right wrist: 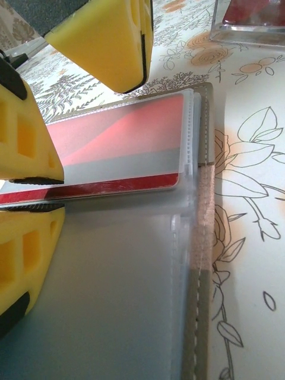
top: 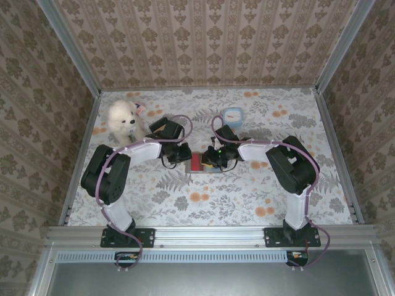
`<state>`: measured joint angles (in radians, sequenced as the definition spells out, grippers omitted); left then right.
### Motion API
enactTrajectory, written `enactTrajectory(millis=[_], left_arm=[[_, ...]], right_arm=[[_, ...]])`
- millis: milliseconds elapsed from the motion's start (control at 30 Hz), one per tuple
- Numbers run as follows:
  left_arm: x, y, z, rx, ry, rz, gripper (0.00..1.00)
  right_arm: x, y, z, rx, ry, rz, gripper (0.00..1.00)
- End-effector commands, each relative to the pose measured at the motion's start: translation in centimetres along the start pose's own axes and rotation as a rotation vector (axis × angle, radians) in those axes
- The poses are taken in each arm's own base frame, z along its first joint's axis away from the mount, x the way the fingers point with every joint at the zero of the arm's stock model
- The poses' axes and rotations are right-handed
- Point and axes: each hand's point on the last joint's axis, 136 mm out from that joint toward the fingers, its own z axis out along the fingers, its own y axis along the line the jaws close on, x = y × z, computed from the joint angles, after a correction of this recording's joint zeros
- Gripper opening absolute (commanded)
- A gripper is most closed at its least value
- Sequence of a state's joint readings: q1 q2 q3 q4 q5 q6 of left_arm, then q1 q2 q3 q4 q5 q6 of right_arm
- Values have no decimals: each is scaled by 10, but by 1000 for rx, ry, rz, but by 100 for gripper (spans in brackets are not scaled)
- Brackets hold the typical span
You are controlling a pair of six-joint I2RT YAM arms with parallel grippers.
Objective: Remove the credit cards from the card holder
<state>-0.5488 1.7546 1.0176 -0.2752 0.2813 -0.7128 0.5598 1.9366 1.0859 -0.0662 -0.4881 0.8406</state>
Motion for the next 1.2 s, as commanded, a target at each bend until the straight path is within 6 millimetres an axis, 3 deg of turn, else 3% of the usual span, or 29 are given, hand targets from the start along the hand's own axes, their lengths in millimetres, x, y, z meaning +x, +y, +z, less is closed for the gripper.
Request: enactTrajectory(millis=[0, 633, 1000, 1167], left_arm=[[5, 2, 6, 3, 32, 7, 15], [20, 21, 18, -55, 86, 1, 10], [24, 27, 18, -78, 95, 4, 9], [20, 24, 15, -78, 86, 7, 13]], right_arm=[[6, -6, 6, 4, 39, 1, 21], [7, 0, 6, -39, 65, -13, 20], [4, 3, 4, -63, 58, -5, 10], [3, 3, 0, -67, 45, 0, 7]])
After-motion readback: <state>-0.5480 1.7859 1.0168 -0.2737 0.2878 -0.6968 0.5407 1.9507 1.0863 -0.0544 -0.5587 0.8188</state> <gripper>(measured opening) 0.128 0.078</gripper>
